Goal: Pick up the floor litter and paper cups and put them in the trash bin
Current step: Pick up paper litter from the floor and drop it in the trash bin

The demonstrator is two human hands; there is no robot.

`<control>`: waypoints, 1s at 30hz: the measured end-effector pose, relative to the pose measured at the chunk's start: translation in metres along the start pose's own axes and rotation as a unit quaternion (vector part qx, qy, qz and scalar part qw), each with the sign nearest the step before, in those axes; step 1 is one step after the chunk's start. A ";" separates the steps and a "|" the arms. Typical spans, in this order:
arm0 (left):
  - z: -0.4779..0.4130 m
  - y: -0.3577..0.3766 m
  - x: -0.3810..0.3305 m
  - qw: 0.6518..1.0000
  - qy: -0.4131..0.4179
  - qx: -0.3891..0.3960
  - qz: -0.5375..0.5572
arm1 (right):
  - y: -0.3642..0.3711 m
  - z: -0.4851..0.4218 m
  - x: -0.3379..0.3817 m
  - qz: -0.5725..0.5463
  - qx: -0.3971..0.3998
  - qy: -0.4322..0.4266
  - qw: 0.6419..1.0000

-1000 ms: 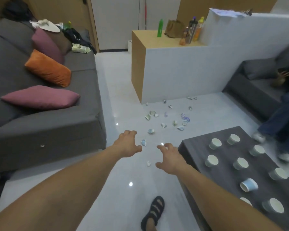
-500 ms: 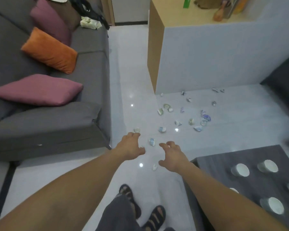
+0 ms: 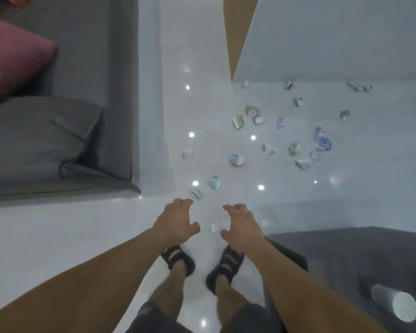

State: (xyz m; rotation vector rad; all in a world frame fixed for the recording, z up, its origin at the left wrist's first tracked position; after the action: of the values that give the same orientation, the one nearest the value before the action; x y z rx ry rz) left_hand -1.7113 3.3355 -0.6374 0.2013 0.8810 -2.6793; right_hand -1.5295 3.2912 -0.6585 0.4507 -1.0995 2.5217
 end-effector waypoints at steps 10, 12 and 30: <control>-0.214 0.179 0.071 0.994 -0.092 0.063 0.005 | 0.198 -0.187 -0.159 0.054 0.144 -0.006 0.988; -0.251 0.215 0.080 0.993 -0.095 0.076 0.011 | 0.237 -0.213 -0.182 0.066 0.156 -0.009 0.986; -0.316 0.285 0.107 0.987 -0.047 0.094 0.121 | 0.320 -0.282 -0.197 -0.185 -0.025 0.056 0.981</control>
State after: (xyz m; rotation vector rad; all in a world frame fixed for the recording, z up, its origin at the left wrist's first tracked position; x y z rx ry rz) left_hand -1.7054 3.2804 -1.0732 0.2079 0.5366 -2.5185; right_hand -1.5356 3.2606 -1.1276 0.4471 -0.9372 2.1613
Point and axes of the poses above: each hand's wrist, its own z-axis away from the middle knuckle, its own y-axis out of the palm, x = y × z, the point moved 5 cm from there along -z, towards the middle knuckle, and after that the axes turned 11 degrees about -y, right-handed, at the moved point
